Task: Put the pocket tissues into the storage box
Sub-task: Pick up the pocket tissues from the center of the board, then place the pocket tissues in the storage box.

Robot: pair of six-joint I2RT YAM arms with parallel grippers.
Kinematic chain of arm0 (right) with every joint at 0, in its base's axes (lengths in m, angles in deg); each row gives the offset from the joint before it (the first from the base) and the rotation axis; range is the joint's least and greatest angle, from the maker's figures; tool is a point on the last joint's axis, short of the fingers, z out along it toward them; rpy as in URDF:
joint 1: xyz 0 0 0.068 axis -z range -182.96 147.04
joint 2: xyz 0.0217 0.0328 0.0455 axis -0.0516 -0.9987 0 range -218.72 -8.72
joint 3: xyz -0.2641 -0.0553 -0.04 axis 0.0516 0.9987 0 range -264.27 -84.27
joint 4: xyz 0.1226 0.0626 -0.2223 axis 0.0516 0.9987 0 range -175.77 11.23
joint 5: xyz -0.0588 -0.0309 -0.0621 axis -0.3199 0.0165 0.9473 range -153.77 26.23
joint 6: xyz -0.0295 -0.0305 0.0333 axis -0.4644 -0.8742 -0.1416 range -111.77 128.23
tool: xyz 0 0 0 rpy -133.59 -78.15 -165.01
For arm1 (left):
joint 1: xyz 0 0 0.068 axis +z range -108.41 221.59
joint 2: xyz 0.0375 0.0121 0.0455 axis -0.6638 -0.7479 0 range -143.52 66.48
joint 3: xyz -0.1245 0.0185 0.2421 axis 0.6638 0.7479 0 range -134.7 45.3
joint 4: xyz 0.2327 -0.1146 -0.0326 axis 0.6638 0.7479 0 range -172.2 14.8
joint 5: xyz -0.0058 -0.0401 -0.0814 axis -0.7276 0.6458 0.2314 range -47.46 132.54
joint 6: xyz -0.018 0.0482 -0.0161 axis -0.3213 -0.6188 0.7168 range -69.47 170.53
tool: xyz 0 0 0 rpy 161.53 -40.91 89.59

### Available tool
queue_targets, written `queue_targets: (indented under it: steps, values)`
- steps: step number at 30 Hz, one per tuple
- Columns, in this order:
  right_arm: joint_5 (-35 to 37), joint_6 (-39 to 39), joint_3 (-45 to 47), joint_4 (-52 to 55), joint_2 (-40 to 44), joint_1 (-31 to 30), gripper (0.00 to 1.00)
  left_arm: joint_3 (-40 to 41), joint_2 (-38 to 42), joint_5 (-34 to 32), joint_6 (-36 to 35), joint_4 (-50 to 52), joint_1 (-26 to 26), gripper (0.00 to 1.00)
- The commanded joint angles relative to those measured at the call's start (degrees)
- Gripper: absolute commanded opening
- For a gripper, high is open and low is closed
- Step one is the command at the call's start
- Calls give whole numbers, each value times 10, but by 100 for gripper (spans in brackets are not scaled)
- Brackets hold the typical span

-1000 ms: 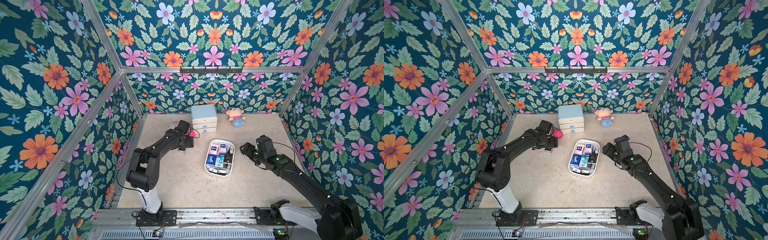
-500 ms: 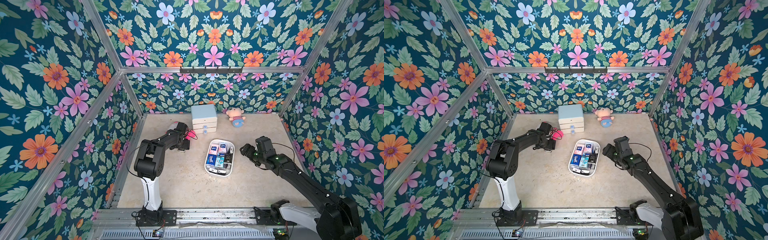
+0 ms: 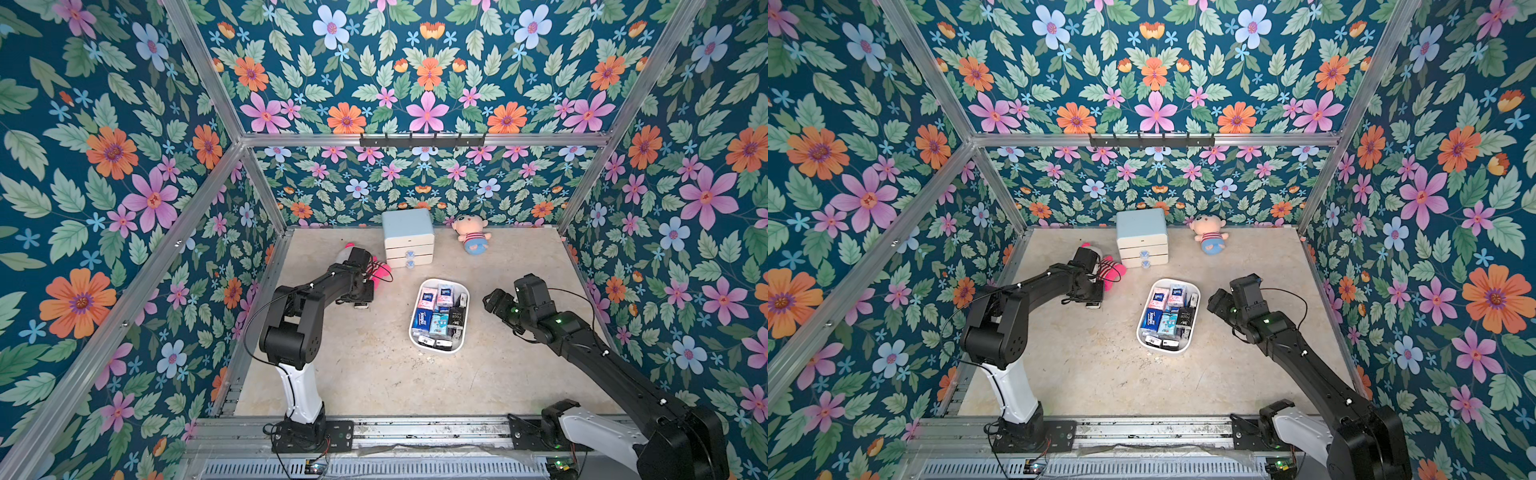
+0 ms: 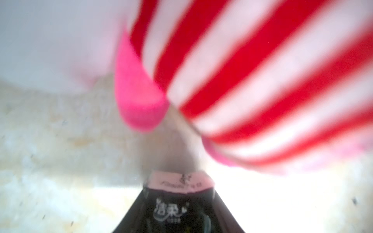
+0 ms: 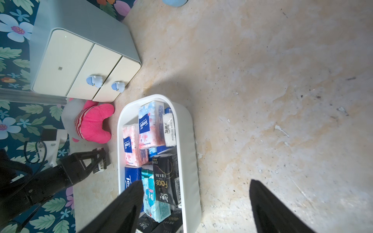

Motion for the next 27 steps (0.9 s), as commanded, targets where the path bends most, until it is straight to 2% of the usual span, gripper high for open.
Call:
queue_targets:
  steps: [1,3,8,13,21,27]
  values:
    - [-7,8,8,-9,5,0,87,35,47,32,44,19,-1,46]
    - [-15,17,20,-21,11,-1,86,67,91,64,67,16,-5,46]
    - [-31,36,46,-49,22,-18,85,121,203,93,120,16,-30,47]
    - [-25,47,55,-48,21,-40,84,138,279,87,182,8,-102,46]
    - [-11,60,64,-33,61,-40,84,106,262,59,262,-25,-261,46]
    - [-10,63,71,-16,83,-40,84,50,200,34,251,-22,-341,47]
